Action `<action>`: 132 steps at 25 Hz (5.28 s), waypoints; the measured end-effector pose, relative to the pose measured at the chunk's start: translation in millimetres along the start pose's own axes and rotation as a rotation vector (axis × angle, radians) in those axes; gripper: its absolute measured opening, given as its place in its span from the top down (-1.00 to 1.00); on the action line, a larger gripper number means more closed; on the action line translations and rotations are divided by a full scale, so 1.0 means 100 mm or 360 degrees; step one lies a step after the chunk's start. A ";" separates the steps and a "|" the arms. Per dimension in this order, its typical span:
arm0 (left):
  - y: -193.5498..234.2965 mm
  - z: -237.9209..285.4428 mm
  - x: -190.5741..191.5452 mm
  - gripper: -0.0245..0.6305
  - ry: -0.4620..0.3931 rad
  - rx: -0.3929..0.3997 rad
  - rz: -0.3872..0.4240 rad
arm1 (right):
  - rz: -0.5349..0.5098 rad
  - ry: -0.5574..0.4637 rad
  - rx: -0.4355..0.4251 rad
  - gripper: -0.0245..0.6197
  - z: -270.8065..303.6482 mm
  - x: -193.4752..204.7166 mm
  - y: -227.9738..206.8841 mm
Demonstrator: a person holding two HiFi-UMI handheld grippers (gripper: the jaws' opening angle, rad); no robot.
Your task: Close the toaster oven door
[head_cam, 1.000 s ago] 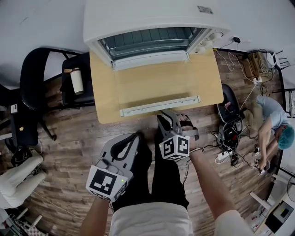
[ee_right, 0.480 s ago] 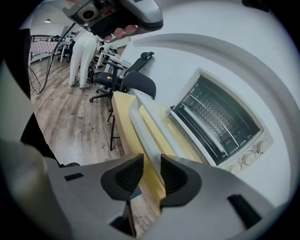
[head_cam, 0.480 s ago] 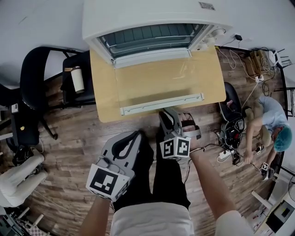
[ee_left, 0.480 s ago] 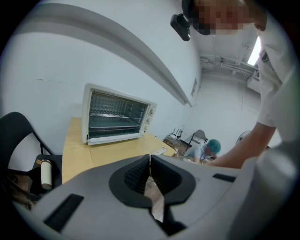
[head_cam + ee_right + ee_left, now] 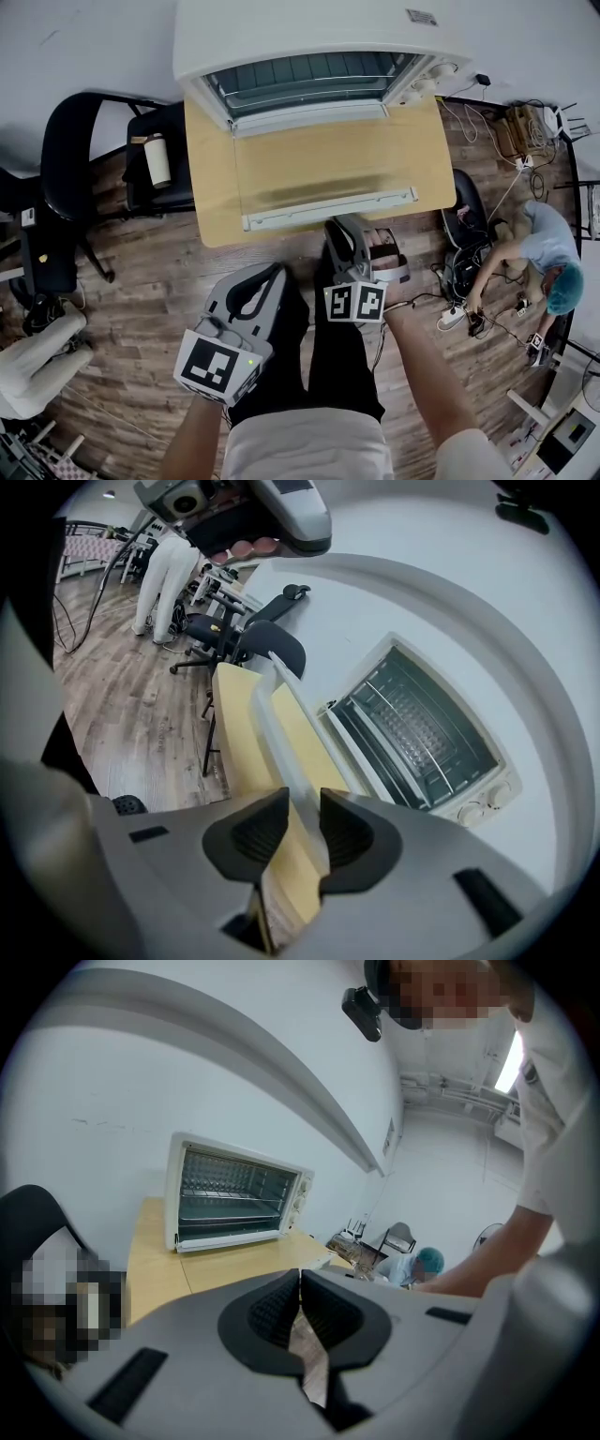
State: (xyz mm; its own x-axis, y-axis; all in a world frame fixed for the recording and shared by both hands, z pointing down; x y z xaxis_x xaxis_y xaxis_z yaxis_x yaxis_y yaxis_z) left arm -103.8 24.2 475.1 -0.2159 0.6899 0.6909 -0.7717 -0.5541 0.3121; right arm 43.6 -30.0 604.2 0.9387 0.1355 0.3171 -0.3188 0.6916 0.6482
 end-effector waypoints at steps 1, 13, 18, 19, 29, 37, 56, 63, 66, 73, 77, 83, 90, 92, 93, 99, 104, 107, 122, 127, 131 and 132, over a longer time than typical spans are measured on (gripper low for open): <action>0.00 -0.01 -0.01 0.89 -0.0003 -0.0001 -0.0001 | 0.0004 -0.0001 0.0000 0.65 -0.01 -0.01 -0.02; -0.01 -0.09 -0.08 0.89 -0.0035 0.0000 0.0017 | -0.0064 -0.0002 0.0047 0.58 -0.11 -0.07 -0.13; -0.03 -0.12 -0.13 0.89 -0.0057 0.0006 0.0028 | -0.0077 0.0019 0.0062 0.56 -0.16 -0.11 -0.19; -0.03 -0.13 -0.15 0.89 -0.0061 0.0007 0.0030 | -0.0071 0.0018 0.0060 0.56 -0.18 -0.12 -0.21; -0.01 -0.22 -0.27 0.89 -0.0101 0.0003 0.0047 | -0.0074 -0.0010 0.0061 0.65 -0.29 -0.21 -0.35; -0.03 -0.32 -0.36 0.89 -0.0138 -0.0010 0.0059 | -0.0085 -0.0031 0.0092 0.65 -0.39 -0.29 -0.52; 0.03 -0.50 -0.64 0.89 -0.0232 -0.0067 0.0085 | -0.0074 -0.0117 0.0244 0.64 -0.50 -0.60 -1.10; 0.04 -0.60 -0.74 0.89 -0.0269 -0.0091 0.0088 | -0.0099 -0.0127 0.0286 0.63 -0.50 -0.71 -1.31; 0.06 -0.62 -0.77 0.89 -0.0280 -0.0100 0.0084 | -0.0117 -0.0130 0.0292 0.63 -0.49 -0.74 -1.36; 0.10 -0.66 -0.89 0.89 -0.0313 -0.0118 0.0079 | -0.0163 -0.0134 0.0297 0.65 -0.47 -0.80 -1.48; 0.11 -0.68 -0.98 0.89 -0.0337 -0.0122 0.0089 | -0.0163 -0.0137 0.0297 0.65 -0.45 -0.86 -1.60; 0.16 -0.68 -1.05 0.89 -0.0354 -0.0123 0.0080 | -0.0161 -0.0132 0.0293 0.65 -0.41 -0.94 -1.73; 0.21 -0.66 -1.12 0.89 -0.0361 -0.0122 0.0083 | -0.0146 -0.0142 0.0301 0.65 -0.37 -1.00 -1.85; 0.22 -0.66 -1.14 0.89 -0.0362 -0.0125 0.0087 | -0.0141 -0.0145 0.0307 0.65 -0.35 -1.02 -1.89; 0.23 -0.67 -1.15 0.89 -0.0363 -0.0126 0.0088 | -0.0140 -0.0146 0.0311 0.65 -0.35 -1.03 -1.91; 0.28 -0.68 -1.17 0.89 -0.0362 -0.0131 0.0087 | -0.0129 -0.0151 0.0325 0.65 -0.30 -1.08 -1.98; 0.30 -0.67 -1.19 0.89 -0.0367 -0.0132 0.0082 | -0.0127 -0.0155 0.0337 0.66 -0.26 -1.10 -2.05; 0.31 -0.68 -1.19 0.89 -0.0365 -0.0132 0.0079 | -0.0122 -0.0154 0.0341 0.66 -0.25 -1.12 -2.07; 0.36 -0.71 -1.19 0.89 -0.0376 -0.0150 0.0067 | -0.0111 -0.0161 0.0364 0.67 -0.18 -1.17 -2.16; 0.36 -0.72 -1.19 0.89 -0.0382 -0.0153 0.0066 | -0.0106 -0.0167 0.0376 0.67 -0.18 -1.17 -2.16; 0.37 -0.72 -1.19 0.89 -0.0387 -0.0155 0.0065 | -0.0109 -0.0170 0.0380 0.67 -0.17 -1.17 -2.17; 0.37 -0.72 -1.19 0.89 -0.0386 -0.0155 0.0065 | -0.0111 -0.0172 0.0381 0.67 -0.16 -1.17 -2.17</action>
State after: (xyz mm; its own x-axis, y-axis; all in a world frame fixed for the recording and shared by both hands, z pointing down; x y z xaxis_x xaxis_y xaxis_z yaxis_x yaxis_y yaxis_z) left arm -149.7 -44.2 357.4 -0.1074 0.5294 0.8416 -0.8217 -0.5238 0.2246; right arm 4.6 -184.1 415.0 0.9440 0.0081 0.3298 -0.2880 0.5075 0.8121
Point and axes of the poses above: the fingertips, and each gripper's own axes: z forward along the fingers, y to its left, x out of its underside, the point moved 7 cm from there along -z, backward along the fingers, and after that the axes turned 15 degrees about y, right-handed, at the moved point
